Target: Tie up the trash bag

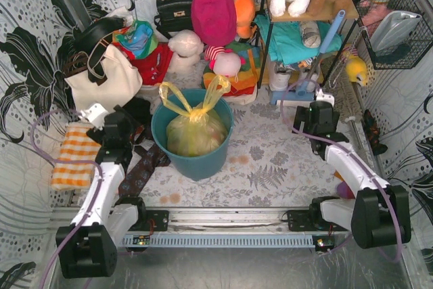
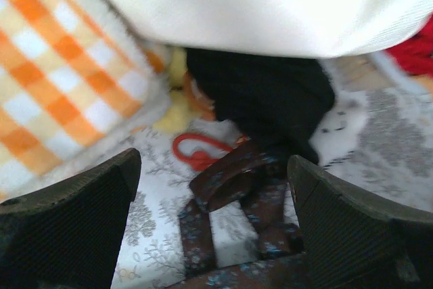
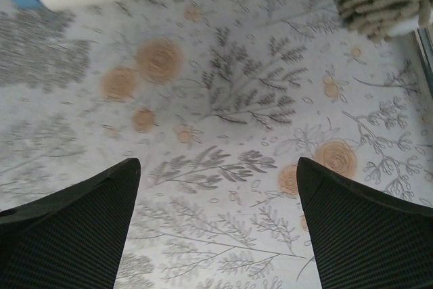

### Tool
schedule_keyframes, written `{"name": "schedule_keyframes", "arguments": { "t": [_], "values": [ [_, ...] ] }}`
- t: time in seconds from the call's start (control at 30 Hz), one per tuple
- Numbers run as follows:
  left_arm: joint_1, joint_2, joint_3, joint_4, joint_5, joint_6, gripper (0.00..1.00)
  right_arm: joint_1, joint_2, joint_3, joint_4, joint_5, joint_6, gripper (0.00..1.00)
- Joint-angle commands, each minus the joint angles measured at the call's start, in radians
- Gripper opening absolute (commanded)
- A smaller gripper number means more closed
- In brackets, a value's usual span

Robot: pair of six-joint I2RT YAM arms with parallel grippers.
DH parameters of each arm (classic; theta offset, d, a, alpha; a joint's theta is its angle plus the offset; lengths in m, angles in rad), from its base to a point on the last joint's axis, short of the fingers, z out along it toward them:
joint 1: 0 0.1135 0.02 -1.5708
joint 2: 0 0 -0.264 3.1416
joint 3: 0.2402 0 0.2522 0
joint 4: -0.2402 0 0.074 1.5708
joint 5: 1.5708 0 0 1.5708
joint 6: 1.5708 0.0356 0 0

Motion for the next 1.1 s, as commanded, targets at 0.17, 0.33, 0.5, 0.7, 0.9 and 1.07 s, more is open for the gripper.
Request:
{"name": "schedule_keyframes", "arguments": {
  "t": [0.17,0.33,0.5,0.7,0.9,1.07],
  "values": [
    [0.0,0.069,-0.301,0.623,-0.076,0.014,0.98,-0.014,0.034,-0.266,0.589,0.144,-0.142,0.97],
    [-0.081,0.206,-0.39,0.932,-0.121,0.14,0.98,-0.014,0.127,-0.338,0.835,0.116,-0.196,0.97],
    [-0.089,0.321,-0.44,1.175,-0.011,0.224,0.98,-0.014,0.213,-0.407,1.086,0.061,-0.231,0.97],
    [-0.104,0.465,-0.451,1.393,0.128,0.305,0.98,-0.018,0.285,-0.429,1.242,0.012,-0.314,0.97],
    [-0.143,0.56,-0.481,1.531,0.211,0.38,0.98,-0.031,0.318,-0.459,1.321,-0.026,-0.313,0.97],
    [-0.153,0.56,-0.422,1.415,0.259,0.402,0.98,-0.038,0.319,-0.47,1.339,-0.044,-0.311,0.97]
  ]
}}
